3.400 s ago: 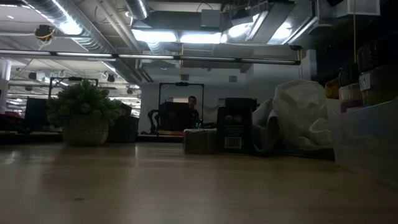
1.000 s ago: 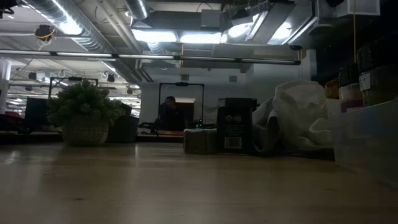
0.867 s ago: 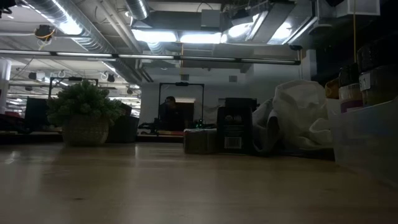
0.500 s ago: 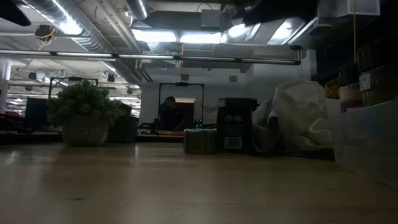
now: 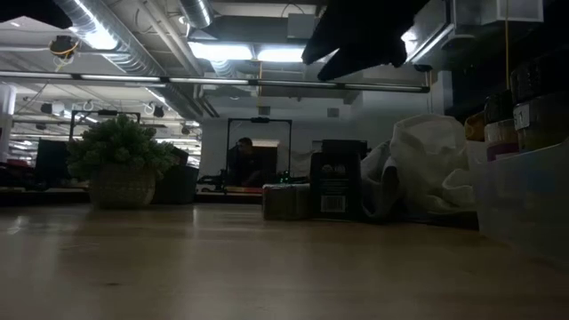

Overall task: Sort spices by type
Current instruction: Put the black seasoning can into the orange bin

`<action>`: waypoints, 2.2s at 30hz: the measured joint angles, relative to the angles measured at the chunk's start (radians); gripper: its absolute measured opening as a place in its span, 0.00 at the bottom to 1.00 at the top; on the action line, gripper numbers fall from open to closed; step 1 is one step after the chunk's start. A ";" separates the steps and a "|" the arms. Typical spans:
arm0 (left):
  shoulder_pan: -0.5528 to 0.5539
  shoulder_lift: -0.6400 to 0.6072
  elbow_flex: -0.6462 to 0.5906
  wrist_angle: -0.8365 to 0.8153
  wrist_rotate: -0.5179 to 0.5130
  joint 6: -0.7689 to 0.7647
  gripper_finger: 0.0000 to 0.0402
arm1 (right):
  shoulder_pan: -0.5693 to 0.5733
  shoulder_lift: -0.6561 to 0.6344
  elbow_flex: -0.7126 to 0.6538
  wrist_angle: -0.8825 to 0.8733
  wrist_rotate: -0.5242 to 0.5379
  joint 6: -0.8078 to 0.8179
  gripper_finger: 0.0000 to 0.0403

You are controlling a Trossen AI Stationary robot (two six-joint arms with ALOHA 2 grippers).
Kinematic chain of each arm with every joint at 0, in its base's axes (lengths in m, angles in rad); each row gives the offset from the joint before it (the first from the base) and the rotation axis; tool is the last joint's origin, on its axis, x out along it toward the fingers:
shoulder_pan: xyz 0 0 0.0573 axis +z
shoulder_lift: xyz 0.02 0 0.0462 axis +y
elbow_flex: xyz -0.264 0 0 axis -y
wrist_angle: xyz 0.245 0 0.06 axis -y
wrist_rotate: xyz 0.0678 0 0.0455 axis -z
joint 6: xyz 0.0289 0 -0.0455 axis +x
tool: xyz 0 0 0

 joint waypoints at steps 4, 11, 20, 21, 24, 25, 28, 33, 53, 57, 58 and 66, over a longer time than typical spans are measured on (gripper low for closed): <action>-0.001 0.000 0.000 -0.001 0.000 0.037 0.56 | -0.041 0.000 0.000 -0.016 -0.068 0.000 0.56; -0.001 0.000 0.000 -0.002 0.000 0.081 0.56 | -0.131 0.000 0.000 -0.073 -0.227 -0.019 0.56; -0.001 0.000 0.000 -0.003 0.000 0.089 0.56 | -0.212 0.000 0.000 -0.060 -0.275 -0.073 0.56; -0.001 0.000 0.000 -0.003 0.000 0.089 0.56 | -0.219 0.000 0.000 -0.066 -0.276 -0.073 0.56; -0.001 0.000 0.000 -0.003 0.000 0.089 0.56 | -0.239 0.000 0.000 -0.086 -0.292 -0.072 0.56; -0.001 0.000 0.000 -0.003 0.000 0.089 0.56 | -0.245 0.000 0.000 -0.092 -0.292 -0.072 0.56; -0.001 0.000 0.000 -0.003 0.000 0.089 0.56 | -0.258 0.000 0.000 -0.117 -0.305 -0.072 0.56; -0.001 0.000 0.000 -0.003 0.000 0.089 0.56 | -0.271 0.006 0.000 -0.152 -0.310 -0.070 0.56; -0.001 0.000 0.000 -0.003 0.000 0.080 0.56 | -0.296 0.072 0.001 -0.220 -0.349 -0.022 0.57; -0.001 0.000 0.000 -0.003 0.000 0.081 0.56 | -0.295 0.070 0.001 -0.223 -0.336 -0.022 0.56; -0.001 0.000 0.000 -0.003 0.000 0.081 0.56 | -0.295 0.070 0.001 -0.223 -0.335 -0.022 0.56; -0.001 0.000 0.000 -0.003 0.000 0.081 0.56 | -0.295 0.068 0.001 -0.222 -0.388 -0.023 0.56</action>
